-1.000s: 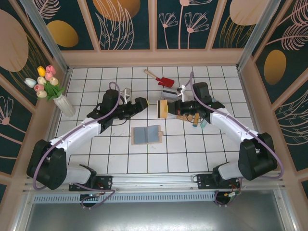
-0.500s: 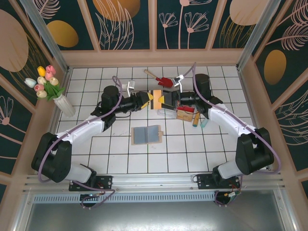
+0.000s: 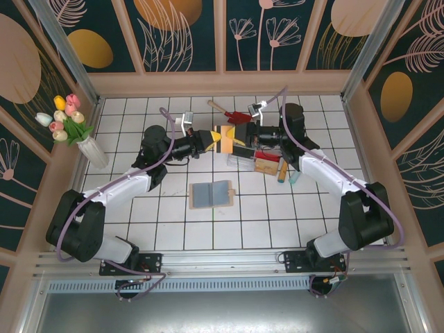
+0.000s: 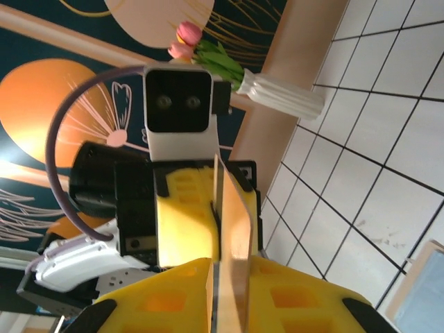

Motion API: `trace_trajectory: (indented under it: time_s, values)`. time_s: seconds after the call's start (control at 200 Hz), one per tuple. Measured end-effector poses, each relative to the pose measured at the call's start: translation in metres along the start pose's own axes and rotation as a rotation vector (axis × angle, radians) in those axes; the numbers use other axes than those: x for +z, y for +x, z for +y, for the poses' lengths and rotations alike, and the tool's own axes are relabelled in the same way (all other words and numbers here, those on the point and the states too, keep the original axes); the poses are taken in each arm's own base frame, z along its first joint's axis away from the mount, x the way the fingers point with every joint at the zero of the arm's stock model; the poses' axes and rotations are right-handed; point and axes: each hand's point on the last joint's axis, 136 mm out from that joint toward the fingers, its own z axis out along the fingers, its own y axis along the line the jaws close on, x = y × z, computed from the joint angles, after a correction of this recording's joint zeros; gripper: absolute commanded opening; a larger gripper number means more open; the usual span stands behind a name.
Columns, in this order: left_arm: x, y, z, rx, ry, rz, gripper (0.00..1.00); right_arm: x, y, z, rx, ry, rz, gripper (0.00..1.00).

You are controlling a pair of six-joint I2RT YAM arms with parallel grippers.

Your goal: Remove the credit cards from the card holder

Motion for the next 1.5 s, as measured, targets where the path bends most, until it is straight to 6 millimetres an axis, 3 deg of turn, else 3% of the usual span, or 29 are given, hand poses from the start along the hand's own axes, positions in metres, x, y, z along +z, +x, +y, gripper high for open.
trace_trajectory:
  time_s: [0.205, 0.54, 0.681, 0.816, 0.976, 1.101, 1.261, 1.501]
  values:
    - [-0.003, 0.0, -0.003, -0.002, 0.004, -0.01, 0.0, 0.003, -0.008, 0.0, 0.03, -0.011, -0.029, 0.15]
    - [-0.004, 0.0, 0.001, -0.031, -0.004, -0.029, 0.0, 0.006, -0.006, -0.001, 0.038, -0.011, -0.029, 0.15]
    - [-0.005, 0.0, 0.004, -0.043, -0.009, -0.032, 0.0, 0.007, -0.002, -0.005, 0.037, -0.007, -0.023, 0.0]
    - [-0.005, 0.001, 0.011, -0.045, -0.038, -0.038, 0.37, 0.008, -0.001, -0.008, -0.004, 0.017, -0.015, 0.0]
    - [-0.01, 0.003, 0.05, -0.078, -0.198, -0.055, 0.66, 0.007, -0.009, -0.016, -0.132, 0.137, -0.017, 0.0]
    - [-0.027, 0.004, 0.081, -0.076, -0.358, -0.076, 0.85, 0.0, -0.016, -0.024, -0.287, 0.247, -0.011, 0.0]
    - [-0.056, 0.007, 0.113, -0.035, -0.558, -0.098, 0.98, -0.025, -0.029, -0.046, -0.479, 0.441, -0.002, 0.0]
    - [-0.092, 0.017, 0.137, 0.037, -0.739, -0.103, 0.99, -0.067, -0.033, -0.064, -0.782, 0.7, 0.071, 0.0]
